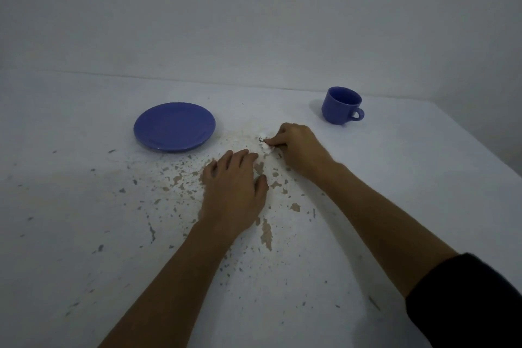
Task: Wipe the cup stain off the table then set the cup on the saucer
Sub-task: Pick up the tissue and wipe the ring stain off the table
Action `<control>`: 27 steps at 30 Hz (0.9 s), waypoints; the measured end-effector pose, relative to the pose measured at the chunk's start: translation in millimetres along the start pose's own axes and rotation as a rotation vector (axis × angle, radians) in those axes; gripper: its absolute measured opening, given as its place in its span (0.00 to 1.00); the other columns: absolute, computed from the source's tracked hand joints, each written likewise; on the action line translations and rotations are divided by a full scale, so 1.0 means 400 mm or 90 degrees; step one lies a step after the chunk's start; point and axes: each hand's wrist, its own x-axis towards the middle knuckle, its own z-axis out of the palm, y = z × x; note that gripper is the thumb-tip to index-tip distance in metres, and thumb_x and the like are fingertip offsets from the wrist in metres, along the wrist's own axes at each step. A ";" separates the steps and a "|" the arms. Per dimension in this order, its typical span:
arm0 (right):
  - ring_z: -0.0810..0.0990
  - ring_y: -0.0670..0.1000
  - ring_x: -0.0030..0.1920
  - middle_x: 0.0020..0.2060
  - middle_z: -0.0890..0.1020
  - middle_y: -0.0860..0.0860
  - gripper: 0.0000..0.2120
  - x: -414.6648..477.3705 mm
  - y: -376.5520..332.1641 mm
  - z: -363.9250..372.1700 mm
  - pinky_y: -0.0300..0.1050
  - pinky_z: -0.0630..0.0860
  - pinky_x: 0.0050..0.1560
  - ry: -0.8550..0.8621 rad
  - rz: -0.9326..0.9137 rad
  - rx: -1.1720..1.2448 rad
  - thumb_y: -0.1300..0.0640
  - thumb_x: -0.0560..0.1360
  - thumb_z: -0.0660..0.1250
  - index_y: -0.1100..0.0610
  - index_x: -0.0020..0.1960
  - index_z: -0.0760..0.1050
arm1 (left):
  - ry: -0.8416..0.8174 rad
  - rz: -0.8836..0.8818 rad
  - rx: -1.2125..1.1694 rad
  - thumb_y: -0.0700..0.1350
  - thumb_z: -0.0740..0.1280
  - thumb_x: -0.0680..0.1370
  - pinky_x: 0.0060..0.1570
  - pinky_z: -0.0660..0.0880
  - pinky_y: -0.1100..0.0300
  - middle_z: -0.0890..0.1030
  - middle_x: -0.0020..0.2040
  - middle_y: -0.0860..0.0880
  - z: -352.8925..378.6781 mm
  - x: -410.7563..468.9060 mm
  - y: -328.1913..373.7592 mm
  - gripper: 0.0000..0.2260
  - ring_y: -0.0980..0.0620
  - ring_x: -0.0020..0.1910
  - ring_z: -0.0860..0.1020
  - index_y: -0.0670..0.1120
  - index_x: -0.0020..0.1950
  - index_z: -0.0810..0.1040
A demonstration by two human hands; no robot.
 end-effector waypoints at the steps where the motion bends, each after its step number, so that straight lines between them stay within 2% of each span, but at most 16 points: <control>1: 0.78 0.54 0.51 0.51 0.81 0.56 0.13 0.009 0.022 -0.009 0.41 0.72 0.52 0.003 0.026 -0.004 0.61 0.78 0.64 0.57 0.61 0.79 | -0.006 -0.003 -0.001 0.53 0.55 0.79 0.71 0.51 0.47 0.66 0.73 0.50 -0.001 0.000 0.000 0.22 0.49 0.73 0.61 0.49 0.72 0.64; 3: 0.79 0.54 0.51 0.51 0.82 0.56 0.13 0.027 0.068 -0.012 0.42 0.74 0.54 0.036 0.115 -0.008 0.63 0.77 0.64 0.57 0.60 0.80 | -0.013 -0.007 -0.004 0.53 0.55 0.80 0.71 0.49 0.47 0.65 0.74 0.50 -0.003 0.000 0.000 0.23 0.49 0.74 0.59 0.49 0.74 0.62; 5: 0.79 0.54 0.48 0.49 0.82 0.57 0.13 0.032 0.064 0.002 0.40 0.71 0.48 0.078 0.144 -0.002 0.65 0.76 0.64 0.58 0.58 0.81 | -0.005 -0.005 -0.005 0.53 0.55 0.79 0.71 0.50 0.48 0.66 0.73 0.50 -0.004 -0.001 0.001 0.23 0.49 0.73 0.60 0.48 0.73 0.63; 8: 0.78 0.58 0.44 0.43 0.83 0.59 0.11 0.012 -0.010 0.031 0.41 0.66 0.43 0.065 0.033 0.047 0.66 0.75 0.66 0.59 0.54 0.83 | 0.007 -0.006 -0.002 0.53 0.56 0.79 0.70 0.53 0.47 0.68 0.72 0.49 -0.003 0.000 0.000 0.23 0.49 0.71 0.63 0.47 0.72 0.64; 10: 0.78 0.58 0.45 0.45 0.83 0.59 0.12 -0.008 -0.034 0.033 0.41 0.68 0.44 0.043 -0.018 0.066 0.67 0.75 0.66 0.59 0.55 0.83 | 0.002 -0.012 0.000 0.53 0.56 0.79 0.70 0.53 0.46 0.68 0.72 0.48 -0.002 0.002 0.002 0.23 0.48 0.72 0.63 0.46 0.73 0.63; 12: 0.79 0.57 0.46 0.46 0.83 0.59 0.12 -0.008 -0.018 0.021 0.41 0.70 0.47 0.042 -0.022 0.074 0.66 0.76 0.65 0.58 0.56 0.82 | -0.013 -0.015 0.001 0.54 0.55 0.79 0.71 0.51 0.46 0.66 0.74 0.48 -0.002 0.000 0.003 0.25 0.48 0.73 0.60 0.46 0.74 0.61; 16: 0.79 0.54 0.47 0.49 0.83 0.57 0.13 0.014 0.081 -0.012 0.42 0.74 0.51 0.084 0.123 0.025 0.66 0.78 0.61 0.58 0.57 0.81 | -0.024 -0.010 -0.013 0.54 0.55 0.80 0.73 0.48 0.49 0.64 0.75 0.48 -0.005 -0.008 -0.005 0.25 0.49 0.74 0.58 0.46 0.75 0.59; 19: 0.80 0.54 0.50 0.52 0.82 0.57 0.15 0.004 0.102 -0.014 0.43 0.74 0.55 0.102 0.203 0.004 0.68 0.77 0.61 0.58 0.59 0.80 | -0.006 -0.014 -0.010 0.54 0.55 0.80 0.72 0.51 0.48 0.66 0.73 0.47 -0.003 -0.003 -0.006 0.25 0.48 0.73 0.61 0.46 0.74 0.61; 21: 0.78 0.54 0.51 0.52 0.81 0.57 0.15 -0.014 0.059 0.003 0.42 0.73 0.56 0.103 0.179 -0.011 0.66 0.77 0.63 0.58 0.61 0.79 | 0.012 -0.018 0.006 0.54 0.56 0.79 0.71 0.54 0.47 0.67 0.72 0.47 0.000 0.003 -0.001 0.24 0.48 0.71 0.63 0.46 0.73 0.62; 25: 0.76 0.54 0.49 0.50 0.80 0.56 0.15 -0.054 -0.021 0.029 0.39 0.68 0.49 0.076 0.076 -0.018 0.66 0.78 0.62 0.56 0.62 0.79 | 0.013 -0.020 0.015 0.53 0.56 0.79 0.70 0.55 0.47 0.69 0.71 0.47 0.004 0.004 0.004 0.24 0.47 0.70 0.64 0.46 0.73 0.63; 27: 0.78 0.55 0.49 0.50 0.81 0.57 0.14 -0.044 -0.006 0.016 0.40 0.70 0.49 0.064 0.094 -0.004 0.65 0.77 0.63 0.57 0.61 0.79 | 0.011 -0.016 0.012 0.54 0.56 0.79 0.71 0.54 0.47 0.68 0.72 0.47 0.005 0.002 0.001 0.24 0.47 0.71 0.63 0.46 0.73 0.62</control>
